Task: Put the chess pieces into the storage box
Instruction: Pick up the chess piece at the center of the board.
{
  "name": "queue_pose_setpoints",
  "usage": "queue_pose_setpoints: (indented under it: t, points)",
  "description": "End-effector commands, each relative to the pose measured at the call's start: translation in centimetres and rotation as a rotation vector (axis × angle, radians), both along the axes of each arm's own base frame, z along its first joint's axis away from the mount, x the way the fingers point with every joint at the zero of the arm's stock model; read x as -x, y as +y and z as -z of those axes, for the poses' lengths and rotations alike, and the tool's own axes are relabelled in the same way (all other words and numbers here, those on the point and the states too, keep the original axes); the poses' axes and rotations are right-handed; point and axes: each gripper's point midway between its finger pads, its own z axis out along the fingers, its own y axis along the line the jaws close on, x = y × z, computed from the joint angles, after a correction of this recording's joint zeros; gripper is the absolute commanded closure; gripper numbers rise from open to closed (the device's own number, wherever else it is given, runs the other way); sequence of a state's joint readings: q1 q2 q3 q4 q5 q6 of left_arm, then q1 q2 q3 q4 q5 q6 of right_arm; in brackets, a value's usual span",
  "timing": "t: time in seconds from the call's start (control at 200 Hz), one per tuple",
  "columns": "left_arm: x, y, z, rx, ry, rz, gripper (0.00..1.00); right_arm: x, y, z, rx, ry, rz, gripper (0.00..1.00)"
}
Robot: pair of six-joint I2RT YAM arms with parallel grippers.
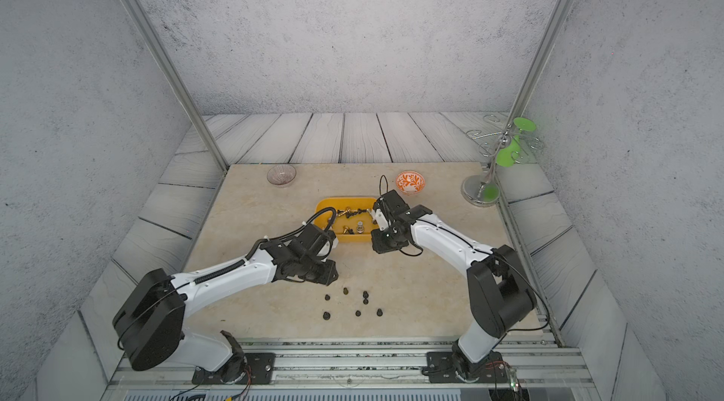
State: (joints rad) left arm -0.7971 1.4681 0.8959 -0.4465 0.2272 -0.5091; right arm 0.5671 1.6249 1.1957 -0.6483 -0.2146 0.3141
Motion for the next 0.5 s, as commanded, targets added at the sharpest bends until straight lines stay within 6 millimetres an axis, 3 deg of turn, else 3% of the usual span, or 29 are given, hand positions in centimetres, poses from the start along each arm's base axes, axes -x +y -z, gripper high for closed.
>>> queue_pose_setpoints:
  t: [0.0, 0.495]
  points:
    - [-0.2, -1.1, -0.4, -0.015, -0.029, 0.041, 0.74, 0.1, -0.4, -1.7, -0.019, -0.041, 0.017, 0.68]
    - [1.6, -3.3, 1.6, -0.168, -0.043, 0.16, 0.74, 0.4, -0.5, -1.3, -0.021, -0.031, 0.025, 0.68]
